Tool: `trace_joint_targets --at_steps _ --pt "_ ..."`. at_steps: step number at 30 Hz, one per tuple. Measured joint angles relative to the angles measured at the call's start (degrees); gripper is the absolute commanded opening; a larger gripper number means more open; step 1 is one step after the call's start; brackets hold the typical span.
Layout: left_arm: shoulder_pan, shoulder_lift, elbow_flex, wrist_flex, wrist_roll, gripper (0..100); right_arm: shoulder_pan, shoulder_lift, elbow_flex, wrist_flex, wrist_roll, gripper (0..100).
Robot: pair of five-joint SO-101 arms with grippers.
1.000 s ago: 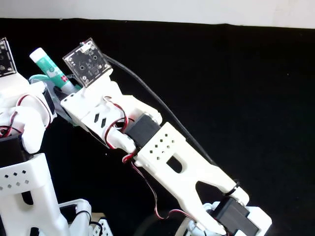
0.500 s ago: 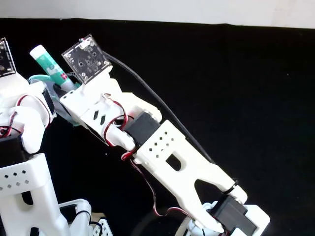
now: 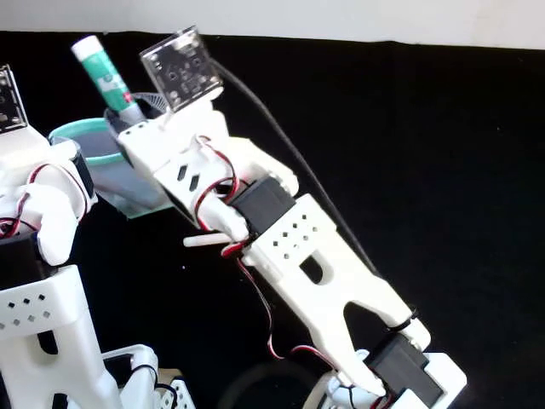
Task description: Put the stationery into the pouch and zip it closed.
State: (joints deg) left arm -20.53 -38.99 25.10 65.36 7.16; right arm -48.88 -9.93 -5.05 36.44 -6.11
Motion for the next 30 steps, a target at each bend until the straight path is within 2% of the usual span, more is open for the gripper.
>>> trace_joint_targets --at_steps 7,30 --pt "0.0 0.0 0.0 0.0 0.0 1 -0.97 0.0 -0.09 3.43 -0.53 0.5" --pt "0.0 0.0 0.0 0.0 0.0 1 -5.8 -0.18 2.9 3.6 -3.16 0.5"
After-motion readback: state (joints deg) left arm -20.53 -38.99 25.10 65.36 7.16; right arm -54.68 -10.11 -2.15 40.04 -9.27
